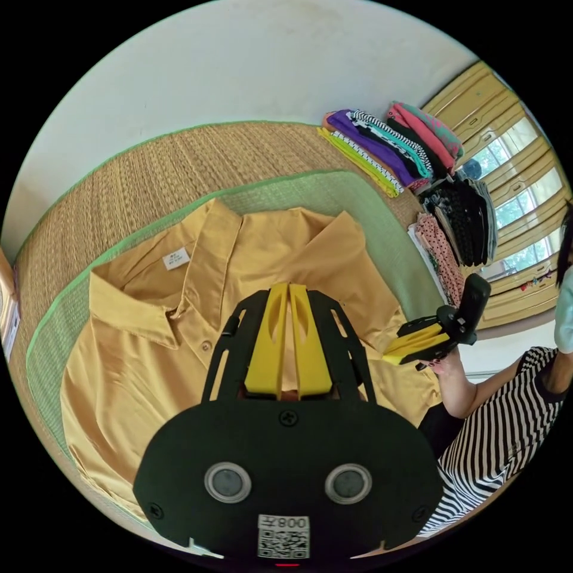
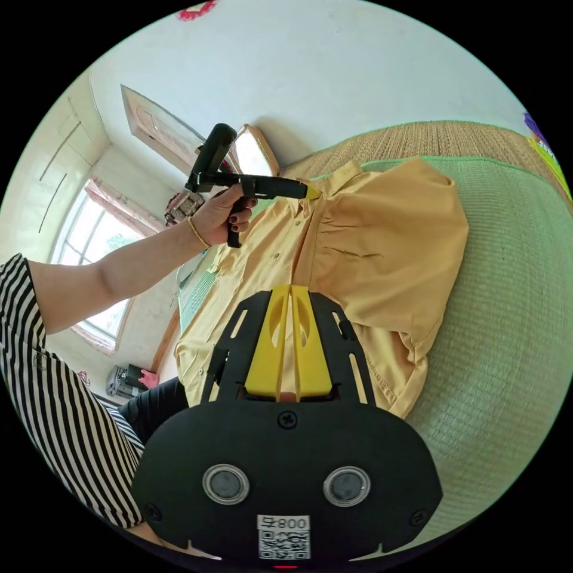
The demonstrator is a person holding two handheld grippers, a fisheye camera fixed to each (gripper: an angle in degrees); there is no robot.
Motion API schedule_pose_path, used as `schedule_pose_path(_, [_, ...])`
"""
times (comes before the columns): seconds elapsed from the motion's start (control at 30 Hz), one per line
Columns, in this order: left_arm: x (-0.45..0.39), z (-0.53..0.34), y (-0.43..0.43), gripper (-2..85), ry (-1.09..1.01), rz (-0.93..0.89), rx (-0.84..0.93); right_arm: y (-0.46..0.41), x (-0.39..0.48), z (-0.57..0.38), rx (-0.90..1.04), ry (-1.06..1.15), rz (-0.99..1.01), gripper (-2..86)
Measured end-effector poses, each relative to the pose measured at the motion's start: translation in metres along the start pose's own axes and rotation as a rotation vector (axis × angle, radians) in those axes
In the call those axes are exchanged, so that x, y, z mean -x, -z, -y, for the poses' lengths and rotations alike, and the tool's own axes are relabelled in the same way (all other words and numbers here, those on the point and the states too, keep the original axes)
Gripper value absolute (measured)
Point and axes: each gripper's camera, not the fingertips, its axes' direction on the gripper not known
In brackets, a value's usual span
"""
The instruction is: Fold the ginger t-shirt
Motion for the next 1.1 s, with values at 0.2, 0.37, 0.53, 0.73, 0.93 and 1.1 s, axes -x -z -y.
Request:
schedule_pose_path(0.2, [0.023, -0.005, 0.025, 6.0, 0.040, -0.036, -0.075, -0.027, -0.020, 0.008, 0.033, -0.040, 0.040, 0.4])
schedule_pose_path(0.37, [0.015, 0.023, 0.046, 7.8, -0.064, -0.210, -0.142, -0.044, -0.034, 0.015, 0.052, -0.053, 0.059, 0.3])
schedule_pose_path(0.53, [0.008, 0.044, 0.063, 8.1, -0.111, -0.103, -0.125, -0.060, -0.043, 0.021, 0.097, -0.048, 0.062, 0.2])
schedule_pose_path(0.73, [0.028, 0.052, 0.074, 8.1, -0.075, -0.172, -0.132, -0.083, -0.051, 0.030, 0.149, -0.034, 0.063, 0.2])
schedule_pose_path(0.93, [0.019, 0.102, 0.052, 9.2, -0.161, -0.152, 0.006, -0.104, -0.054, 0.037, 0.200, -0.009, 0.013, 0.3])
schedule_pose_path(1.1, [0.032, 0.134, 0.034, 8.3, -0.104, -0.241, 0.128, -0.112, -0.062, 0.041, 0.205, -0.011, 0.028, 0.3])
